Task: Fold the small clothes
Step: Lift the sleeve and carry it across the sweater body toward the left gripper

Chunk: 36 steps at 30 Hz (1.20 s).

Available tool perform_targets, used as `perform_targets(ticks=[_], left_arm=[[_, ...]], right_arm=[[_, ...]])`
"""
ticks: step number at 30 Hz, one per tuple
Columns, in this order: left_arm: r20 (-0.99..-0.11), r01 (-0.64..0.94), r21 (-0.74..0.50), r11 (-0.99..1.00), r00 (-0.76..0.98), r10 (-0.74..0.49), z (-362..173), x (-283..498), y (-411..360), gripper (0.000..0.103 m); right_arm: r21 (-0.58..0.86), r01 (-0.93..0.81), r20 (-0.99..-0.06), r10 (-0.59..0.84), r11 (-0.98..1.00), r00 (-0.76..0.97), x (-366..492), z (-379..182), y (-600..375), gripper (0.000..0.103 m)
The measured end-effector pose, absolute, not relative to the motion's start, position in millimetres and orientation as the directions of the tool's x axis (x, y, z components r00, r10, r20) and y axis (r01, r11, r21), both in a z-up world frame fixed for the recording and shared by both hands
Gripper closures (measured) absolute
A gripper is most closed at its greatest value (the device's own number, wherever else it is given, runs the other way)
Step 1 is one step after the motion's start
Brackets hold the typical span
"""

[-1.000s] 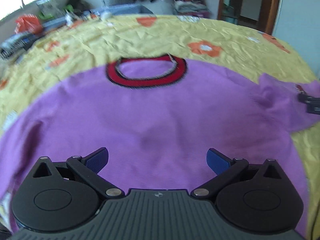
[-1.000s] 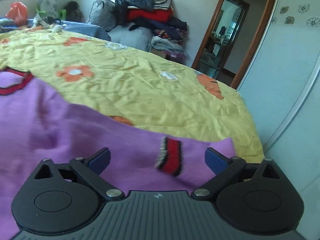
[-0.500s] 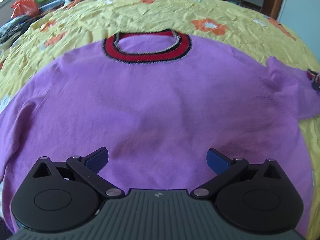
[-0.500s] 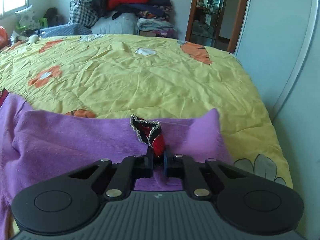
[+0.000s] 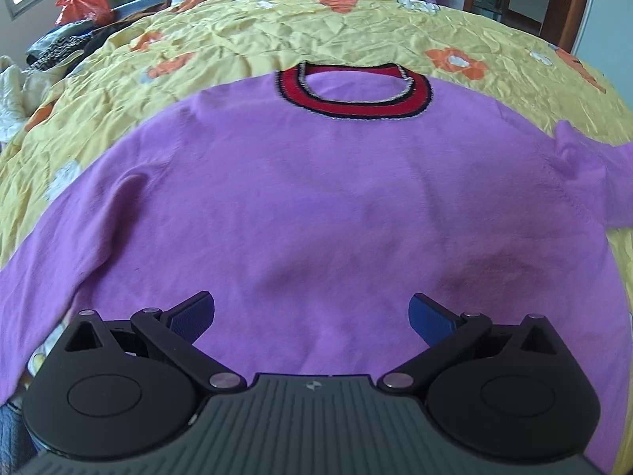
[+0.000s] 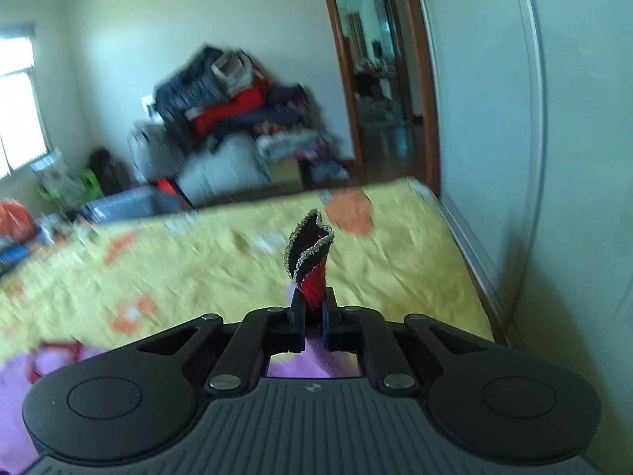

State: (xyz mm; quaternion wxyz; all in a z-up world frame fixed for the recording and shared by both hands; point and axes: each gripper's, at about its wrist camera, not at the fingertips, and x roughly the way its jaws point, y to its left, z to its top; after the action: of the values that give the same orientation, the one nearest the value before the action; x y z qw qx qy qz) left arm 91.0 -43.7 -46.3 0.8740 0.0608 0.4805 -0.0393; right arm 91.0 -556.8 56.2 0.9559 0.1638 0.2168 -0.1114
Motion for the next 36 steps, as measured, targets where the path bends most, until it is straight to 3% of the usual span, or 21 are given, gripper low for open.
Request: perform_targets(ticks=[7,18,25,31,36], left_arm=[[-0.829,0.113,0.09,0.989,0.559,0.012,-39.9,80.4,-22.3,0.0],[-0.802,-0.017,0.155,0.988,0.582,0.136,-26.8,78.4,58.9,0.0],[-0.791,-0.126,0.186,0.974,0.57,0.225,-20.4,72.1,108.2,0.0],[-0.804,-0.173,0.167,0.971,0.546,0.236,-22.9,73.9,122.6,0.0],[-0.792,-0.18,0.179,0.967,0.557,0.25,-20.4,73.8,118.4,0.0]], right_arm=[[0.42,0.008,-0.332,0.145,0.908,0.932,101.8,99.7,-461.7,0.096],[0.611,-0.209,-0.397,0.524,0.763,0.754,181.4,-9.4,-245.4,0.096],[0.634,-0.296,-0.377,0.62,0.714,0.689,200.7,-8.2,-163.1,0.096],[0.594,-0.288,-0.446,0.606,0.751,0.659,213.0,-33.0,-123.3,0.096],[0.616,-0.328,-0.452,0.662,0.716,0.598,215.6,-50.4,-95.7,0.096]])
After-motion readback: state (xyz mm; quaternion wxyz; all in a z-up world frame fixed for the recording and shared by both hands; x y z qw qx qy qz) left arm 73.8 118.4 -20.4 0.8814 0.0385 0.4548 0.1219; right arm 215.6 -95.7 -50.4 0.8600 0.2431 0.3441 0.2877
